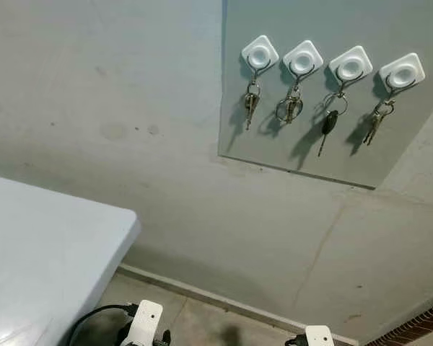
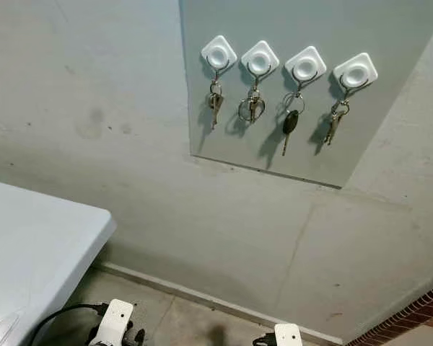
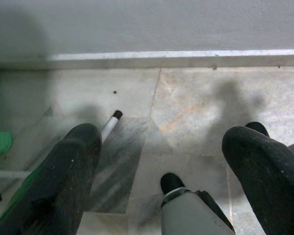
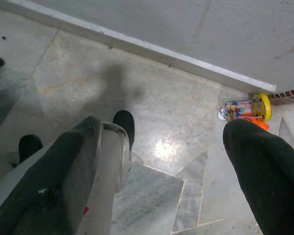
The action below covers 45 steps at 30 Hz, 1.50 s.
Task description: Hang keys on a hook
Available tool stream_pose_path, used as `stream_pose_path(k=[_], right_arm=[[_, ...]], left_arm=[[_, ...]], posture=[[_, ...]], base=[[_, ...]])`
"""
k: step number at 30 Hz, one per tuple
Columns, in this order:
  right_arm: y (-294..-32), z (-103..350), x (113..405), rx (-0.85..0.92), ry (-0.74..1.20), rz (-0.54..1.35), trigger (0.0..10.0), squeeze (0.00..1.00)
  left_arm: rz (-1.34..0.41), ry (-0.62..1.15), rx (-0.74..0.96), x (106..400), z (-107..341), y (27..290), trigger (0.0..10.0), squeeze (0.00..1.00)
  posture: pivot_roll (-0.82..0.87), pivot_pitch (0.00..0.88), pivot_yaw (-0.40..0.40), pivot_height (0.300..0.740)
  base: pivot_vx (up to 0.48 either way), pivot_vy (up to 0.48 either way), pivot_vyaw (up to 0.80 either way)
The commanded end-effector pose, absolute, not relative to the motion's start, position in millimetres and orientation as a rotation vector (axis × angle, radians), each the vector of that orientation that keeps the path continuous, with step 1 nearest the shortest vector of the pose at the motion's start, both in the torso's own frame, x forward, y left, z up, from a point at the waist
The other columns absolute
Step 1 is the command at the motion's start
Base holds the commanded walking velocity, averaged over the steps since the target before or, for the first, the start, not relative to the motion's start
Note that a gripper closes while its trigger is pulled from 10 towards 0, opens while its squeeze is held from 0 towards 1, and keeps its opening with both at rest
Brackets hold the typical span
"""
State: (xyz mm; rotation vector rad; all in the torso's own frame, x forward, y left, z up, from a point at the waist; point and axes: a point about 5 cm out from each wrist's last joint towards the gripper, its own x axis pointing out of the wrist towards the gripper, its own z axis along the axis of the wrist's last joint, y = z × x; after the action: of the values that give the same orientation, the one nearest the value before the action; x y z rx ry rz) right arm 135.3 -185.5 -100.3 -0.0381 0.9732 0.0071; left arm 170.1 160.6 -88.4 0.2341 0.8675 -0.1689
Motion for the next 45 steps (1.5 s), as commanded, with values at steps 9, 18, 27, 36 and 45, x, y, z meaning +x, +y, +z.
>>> stream_pose_path(k=[9,18,27,36,45], right_arm=[[-183.7,-100.6,135.8,-0.037,0.980,0.010,10.0,0.00],[-184.0,-101.3,134.0,-0.031,0.985,0.002,10.0,0.00],[-183.5,-101.3,134.1,-0.023,0.983,-0.003,10.0,0.00],[-183.9,-100.8,134.9,-0.028,0.977,-0.006,10.0,0.00],[-184.2,-100.6,135.2,-0.029,0.974,-0.007,10.0,0.00]], left_arm=[[-0.149,0.858,0.242,174.2,-86.4,165.5,10.0,0.00],[-0.128,0.856,0.215,175.8,-85.6,166.3,10.0,0.00],[-0.128,0.859,0.221,176.5,-85.4,167.1,10.0,0.00],[-0.135,0.862,0.235,176.8,-85.5,167.1,10.0,0.00],[-0.139,0.864,0.230,176.1,-85.8,166.7,10.0,0.00]], posture=[[-0.02,0.000,0.009,0.732],[-0.03,0.000,0.013,0.732],[-0.03,0.000,0.014,0.732],[-0.03,0.000,0.015,0.732],[-0.03,0.000,0.014,0.732]], base=[[0.000,-0.384,-0.66],[0.000,0.000,-0.65],[0.000,0.000,-0.63],[0.000,0.000,-0.35],[0.000,-0.254,0.00]])
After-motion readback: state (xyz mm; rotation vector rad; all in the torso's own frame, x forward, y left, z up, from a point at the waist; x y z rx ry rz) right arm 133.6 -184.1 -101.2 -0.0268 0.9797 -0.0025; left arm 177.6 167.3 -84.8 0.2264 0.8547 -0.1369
